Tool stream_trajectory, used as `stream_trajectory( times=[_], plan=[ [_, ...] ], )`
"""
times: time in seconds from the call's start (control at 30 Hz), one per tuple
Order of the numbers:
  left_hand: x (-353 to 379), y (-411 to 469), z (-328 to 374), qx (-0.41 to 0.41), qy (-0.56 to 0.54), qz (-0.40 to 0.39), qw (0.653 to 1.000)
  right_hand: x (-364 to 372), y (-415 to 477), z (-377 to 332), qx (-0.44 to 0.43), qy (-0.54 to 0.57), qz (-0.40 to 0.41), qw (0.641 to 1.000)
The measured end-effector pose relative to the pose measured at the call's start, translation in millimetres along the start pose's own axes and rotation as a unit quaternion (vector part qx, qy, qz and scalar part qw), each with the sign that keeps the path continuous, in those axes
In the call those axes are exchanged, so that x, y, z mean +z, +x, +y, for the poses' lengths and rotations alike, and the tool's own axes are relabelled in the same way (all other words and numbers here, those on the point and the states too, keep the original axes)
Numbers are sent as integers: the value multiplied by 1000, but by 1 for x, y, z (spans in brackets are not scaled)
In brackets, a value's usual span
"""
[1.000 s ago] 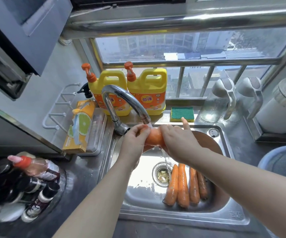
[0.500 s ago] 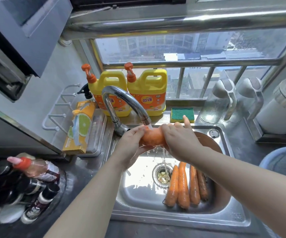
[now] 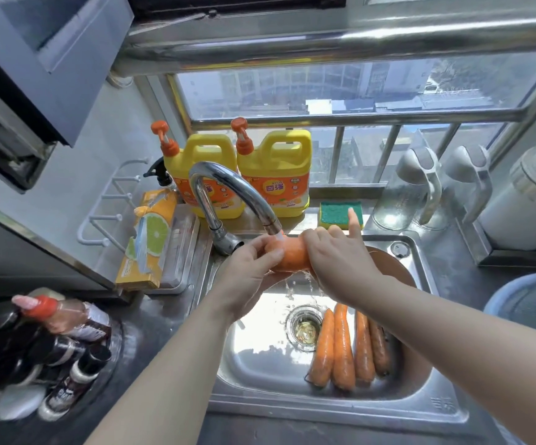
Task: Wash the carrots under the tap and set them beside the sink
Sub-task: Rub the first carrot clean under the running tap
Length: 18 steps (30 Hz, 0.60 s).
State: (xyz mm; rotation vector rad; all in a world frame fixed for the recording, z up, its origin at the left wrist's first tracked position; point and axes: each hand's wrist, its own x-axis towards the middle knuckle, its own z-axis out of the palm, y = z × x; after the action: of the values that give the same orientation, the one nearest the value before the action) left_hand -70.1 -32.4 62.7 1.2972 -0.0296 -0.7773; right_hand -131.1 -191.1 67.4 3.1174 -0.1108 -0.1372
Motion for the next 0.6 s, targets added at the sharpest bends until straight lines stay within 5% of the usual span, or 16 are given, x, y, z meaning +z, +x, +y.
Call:
stream_trajectory(
  times=[0.13, 0.33, 0.53, 0.6],
  plan=[
    [6, 7, 1, 13, 41, 66, 997, -4, 4, -3, 4, 4, 10, 1000],
    [-4, 0, 6, -21, 34, -29, 999, -3, 2, 3, 6, -1, -3, 1000],
    [10, 4, -4, 2, 51, 121, 991, -3, 2, -5, 0, -9, 15, 1000],
    [7, 5, -3, -21, 15, 105, 994, -2, 4, -2, 0, -12, 1, 1000]
  ],
)
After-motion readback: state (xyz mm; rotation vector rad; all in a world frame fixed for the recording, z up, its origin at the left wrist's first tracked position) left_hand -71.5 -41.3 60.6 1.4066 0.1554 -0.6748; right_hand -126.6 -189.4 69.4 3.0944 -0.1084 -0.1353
